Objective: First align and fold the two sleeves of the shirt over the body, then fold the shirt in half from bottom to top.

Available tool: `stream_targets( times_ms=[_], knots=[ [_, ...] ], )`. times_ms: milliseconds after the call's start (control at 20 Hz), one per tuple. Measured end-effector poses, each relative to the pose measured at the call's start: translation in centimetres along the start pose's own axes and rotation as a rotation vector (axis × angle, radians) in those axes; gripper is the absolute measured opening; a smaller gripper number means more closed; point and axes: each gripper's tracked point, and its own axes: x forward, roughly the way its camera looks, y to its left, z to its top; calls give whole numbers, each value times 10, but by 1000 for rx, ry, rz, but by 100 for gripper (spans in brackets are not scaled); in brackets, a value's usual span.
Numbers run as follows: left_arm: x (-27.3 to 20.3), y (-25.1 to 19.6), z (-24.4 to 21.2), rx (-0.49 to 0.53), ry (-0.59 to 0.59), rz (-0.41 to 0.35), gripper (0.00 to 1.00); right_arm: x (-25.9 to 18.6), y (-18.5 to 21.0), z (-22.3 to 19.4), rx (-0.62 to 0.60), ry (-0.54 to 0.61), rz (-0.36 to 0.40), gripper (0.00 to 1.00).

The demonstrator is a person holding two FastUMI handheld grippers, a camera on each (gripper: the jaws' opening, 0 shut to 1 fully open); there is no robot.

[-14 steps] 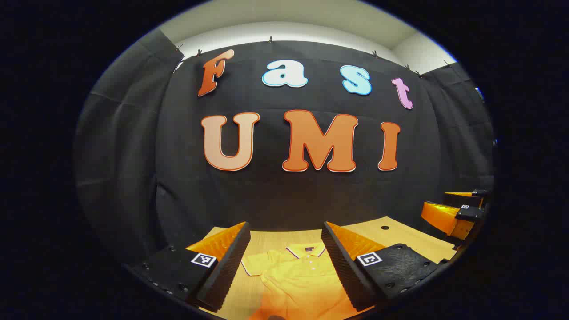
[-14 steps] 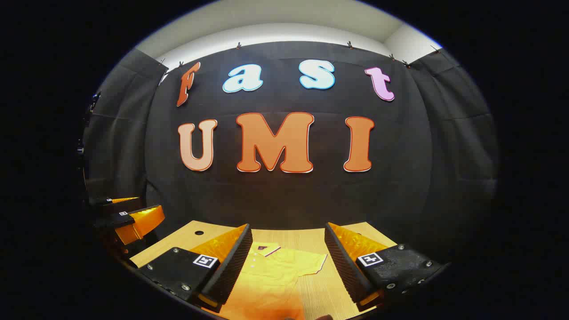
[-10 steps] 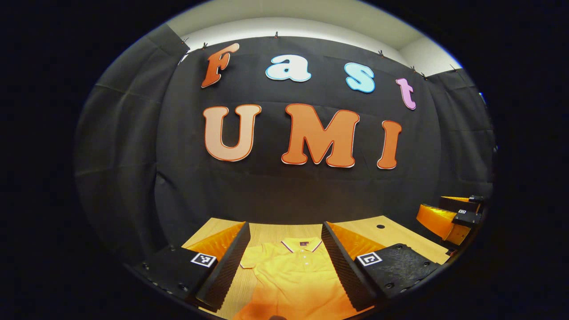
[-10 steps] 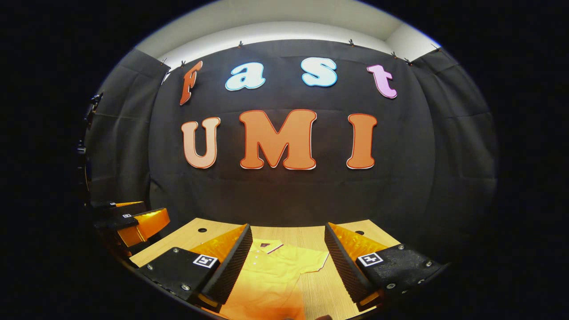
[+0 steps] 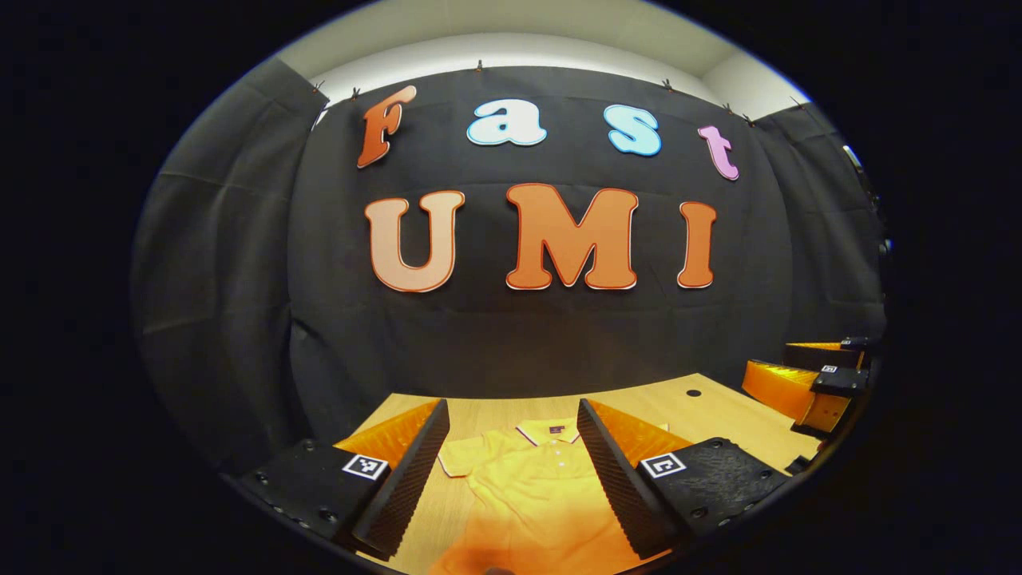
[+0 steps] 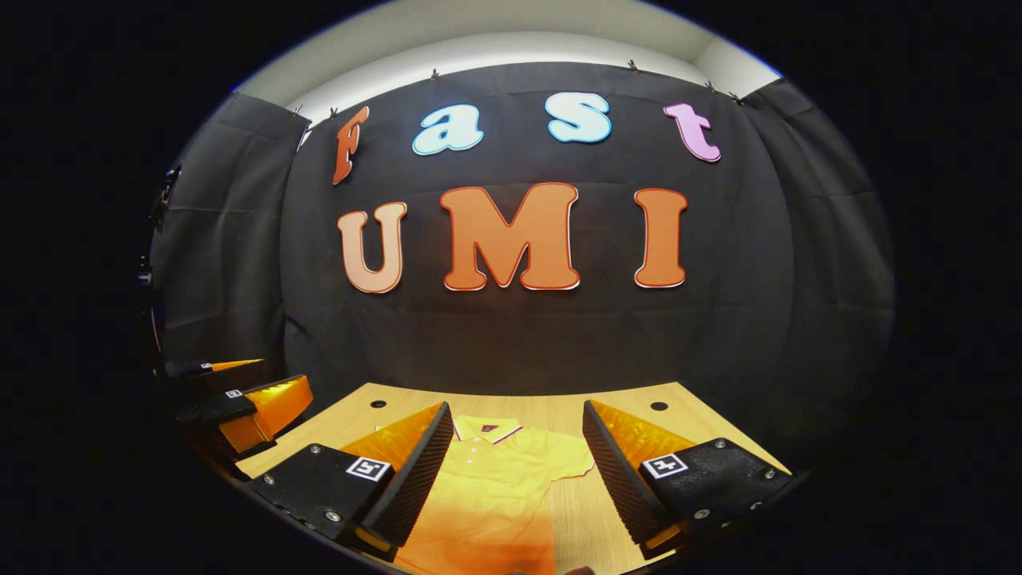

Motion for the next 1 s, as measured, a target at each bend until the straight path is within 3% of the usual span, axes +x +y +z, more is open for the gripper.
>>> stream_targets(
  times_ms=[350, 800, 1000],
  knots=[
    [-1, 9, 3, 17, -22, -7, 99, 13, -9, -9, -6, 19, -29, 99],
    [6, 35, 1, 27, -16, -54, 99, 50, -31, -28, -45, 77, -135, 99],
    [14, 42, -3, 20, -8, -23, 99, 77, -49, -43, -48, 125, -158, 99]
  ],
)
